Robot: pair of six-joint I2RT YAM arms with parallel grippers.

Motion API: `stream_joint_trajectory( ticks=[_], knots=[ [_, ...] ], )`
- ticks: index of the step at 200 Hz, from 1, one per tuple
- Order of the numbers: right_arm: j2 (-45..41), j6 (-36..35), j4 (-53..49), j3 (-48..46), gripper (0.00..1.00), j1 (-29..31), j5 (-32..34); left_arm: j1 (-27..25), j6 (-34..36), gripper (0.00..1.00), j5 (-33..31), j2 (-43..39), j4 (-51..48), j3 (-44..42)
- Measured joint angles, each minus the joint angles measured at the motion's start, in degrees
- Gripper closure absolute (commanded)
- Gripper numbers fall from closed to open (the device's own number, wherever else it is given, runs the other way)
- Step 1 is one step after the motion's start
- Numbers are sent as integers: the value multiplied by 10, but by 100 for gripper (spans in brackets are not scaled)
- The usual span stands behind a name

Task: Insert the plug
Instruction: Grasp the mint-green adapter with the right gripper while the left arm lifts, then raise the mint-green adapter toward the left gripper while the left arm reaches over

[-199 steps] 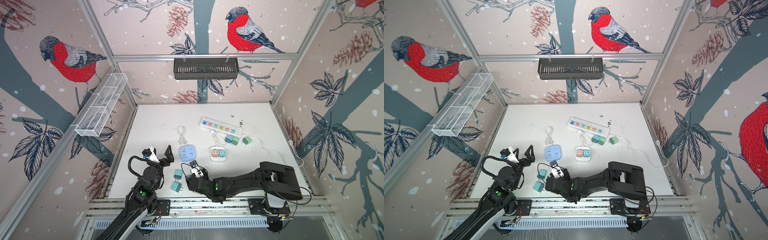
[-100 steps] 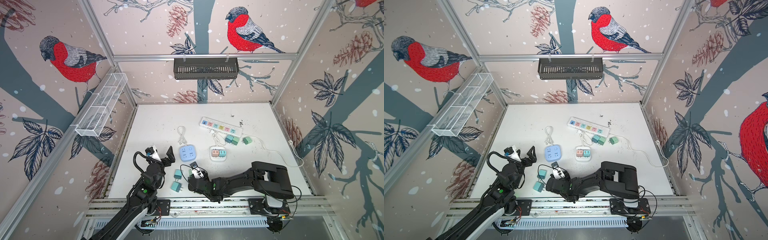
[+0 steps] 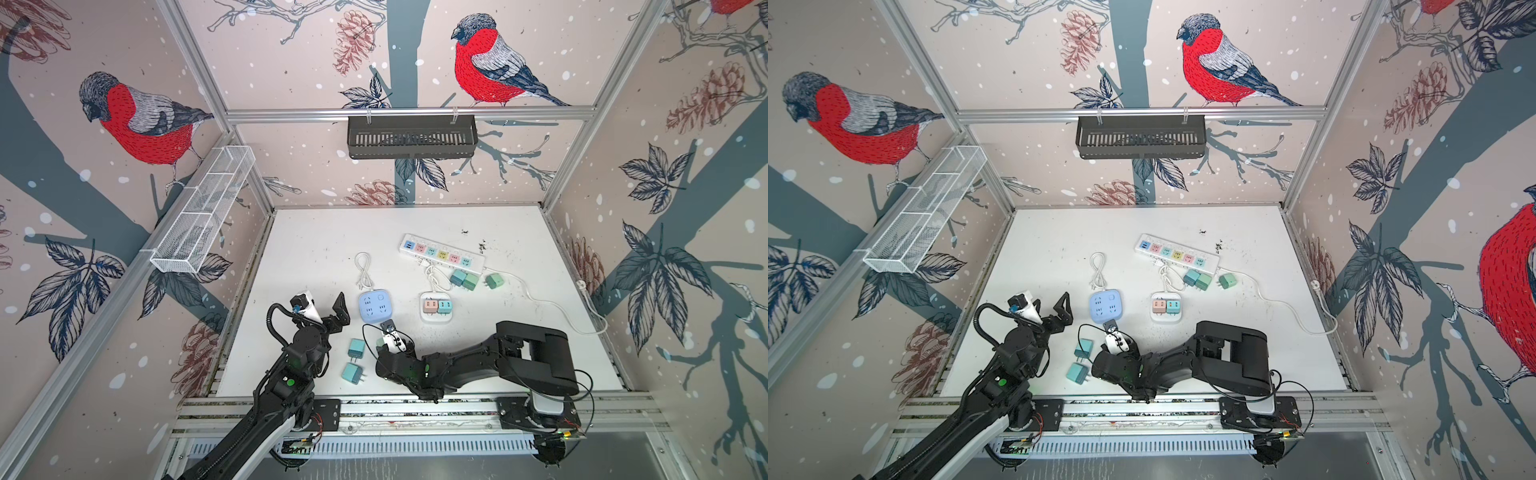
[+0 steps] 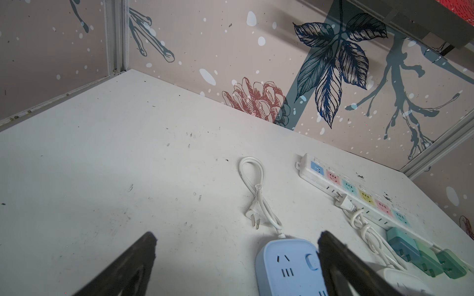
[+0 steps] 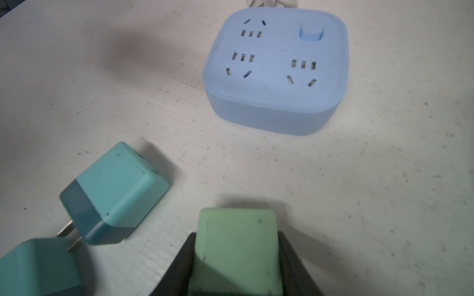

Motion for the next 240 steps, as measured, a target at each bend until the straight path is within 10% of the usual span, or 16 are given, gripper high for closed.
stream_joint_trajectory(
  ticks=[60, 138, 240],
  knots=[
    [-60, -158, 48, -33, 87, -9, 37, 0, -24, 2, 34, 37, -31, 46],
    [-84, -434, 347, -202, 96, -18, 58, 0, -85, 10, 244, -27, -129, 108],
    [-247, -512, 573, -398, 100, -4, 97, -13, -128, 21, 434, 19, -97, 121]
  ],
)
